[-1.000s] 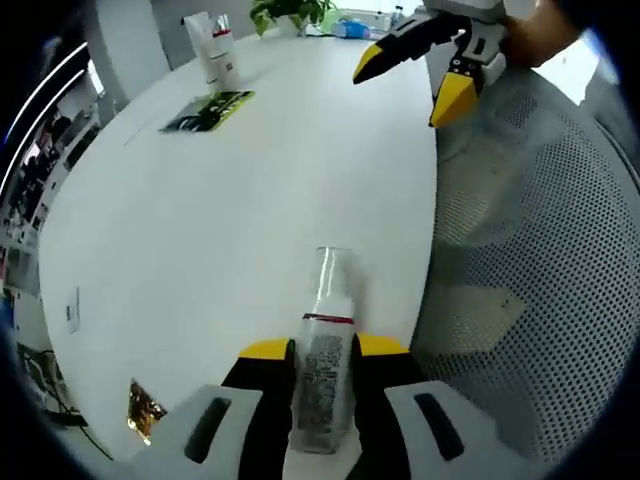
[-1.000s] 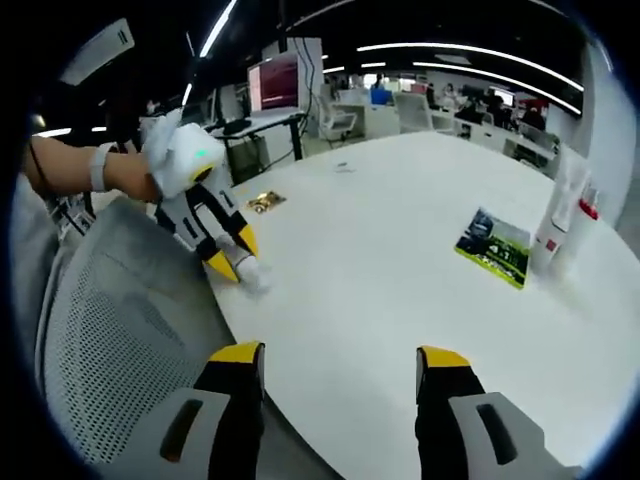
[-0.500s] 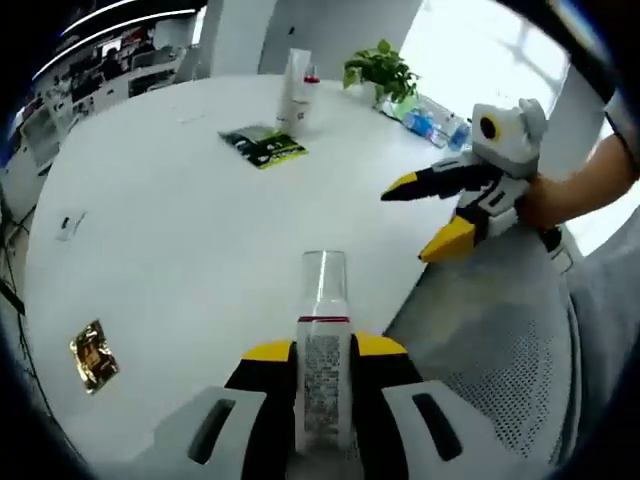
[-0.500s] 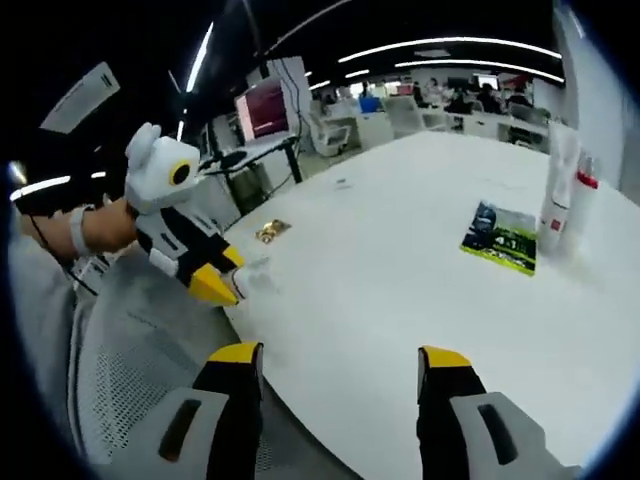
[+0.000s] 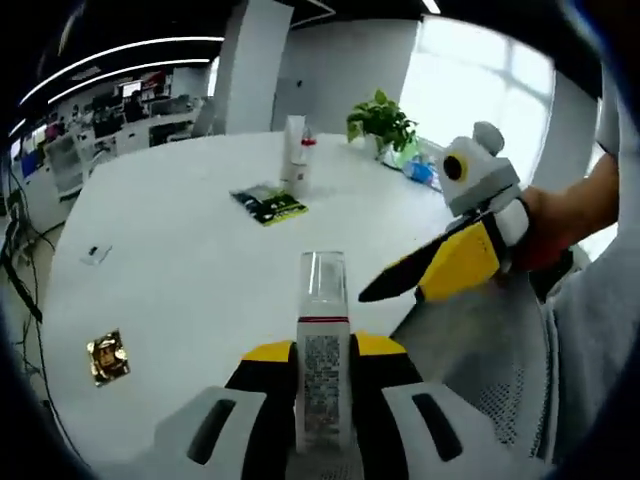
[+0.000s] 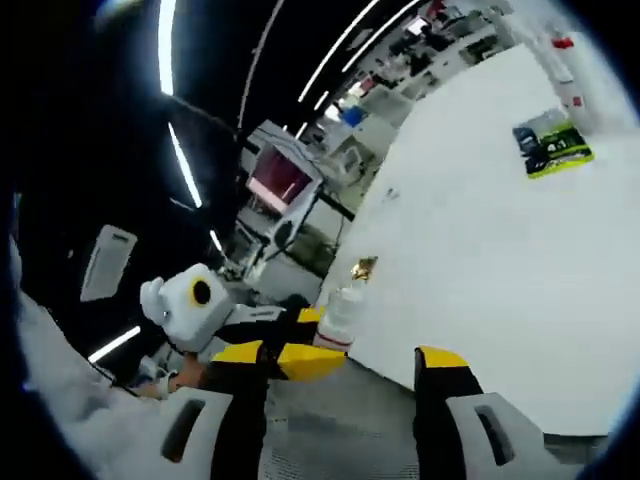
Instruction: Arrange the skincare products in the storage area until every visible bottle or jar stands upright without overlapping.
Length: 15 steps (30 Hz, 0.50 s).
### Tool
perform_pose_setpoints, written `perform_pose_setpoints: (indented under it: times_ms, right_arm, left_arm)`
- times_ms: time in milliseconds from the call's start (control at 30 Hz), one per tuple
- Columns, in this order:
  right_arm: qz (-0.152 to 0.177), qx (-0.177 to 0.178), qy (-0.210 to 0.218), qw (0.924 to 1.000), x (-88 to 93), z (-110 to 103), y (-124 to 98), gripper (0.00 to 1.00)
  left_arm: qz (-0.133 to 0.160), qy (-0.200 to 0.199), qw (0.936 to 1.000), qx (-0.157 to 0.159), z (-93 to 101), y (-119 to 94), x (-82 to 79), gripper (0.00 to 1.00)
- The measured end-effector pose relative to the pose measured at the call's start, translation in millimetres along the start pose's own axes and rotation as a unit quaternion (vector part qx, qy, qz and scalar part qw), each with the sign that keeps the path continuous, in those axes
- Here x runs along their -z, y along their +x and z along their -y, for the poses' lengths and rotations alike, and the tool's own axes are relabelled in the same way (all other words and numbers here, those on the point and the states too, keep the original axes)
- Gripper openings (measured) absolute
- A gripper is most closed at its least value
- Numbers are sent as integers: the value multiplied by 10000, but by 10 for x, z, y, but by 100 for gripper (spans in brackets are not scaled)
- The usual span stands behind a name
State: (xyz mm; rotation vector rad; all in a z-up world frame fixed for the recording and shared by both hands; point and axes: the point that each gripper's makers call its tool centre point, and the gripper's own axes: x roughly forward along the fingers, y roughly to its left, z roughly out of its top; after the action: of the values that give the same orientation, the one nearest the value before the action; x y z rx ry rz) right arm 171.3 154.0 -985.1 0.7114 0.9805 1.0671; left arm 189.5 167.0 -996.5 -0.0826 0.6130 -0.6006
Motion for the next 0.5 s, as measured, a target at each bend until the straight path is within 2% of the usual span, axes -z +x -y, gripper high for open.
perform_pose_setpoints:
  times_ms: [67, 167, 233, 267, 300, 333, 400, 467, 500]
  right_arm:
    - [184, -63, 251, 9995, -45, -11, 75, 57]
    - [314, 20, 540, 9980, -100, 48, 131, 49]
    - [109, 172, 399, 9990, -47, 75, 162, 42]
    - [-58, 225, 294, 9993, 3, 86, 160, 32]
    - [-55, 257, 277, 9993, -1, 86, 157, 22]
    - [-1, 327, 231, 9992, -22, 104, 151, 18]
    - [39, 338, 308, 9989, -82, 101, 128, 18]
    - [44, 311, 164, 9994, -85, 67, 117, 17]
    - [54, 285, -97, 9995, -104, 61, 109, 16]
  left_arm:
    - [56, 109, 9999, -3, 43, 14, -5, 17]
    - [17, 224, 9997, 128, 132, 35, 27, 16]
    - [-44, 317, 9993, 209, 171, 51, 56, 16]
    - [-113, 295, 9992, 246, 184, 64, 78, 16]
    - [-118, 336, 9991, 220, 189, 76, 83, 16]
    - [-124, 357, 9990, 232, 193, 74, 82, 16]
    - [-79, 406, 9989, 227, 195, 82, 70, 16]
    - [-31, 430, 9988, 246, 190, 70, 53, 17]
    - [25, 506, 9985, 227, 186, 66, 35, 17]
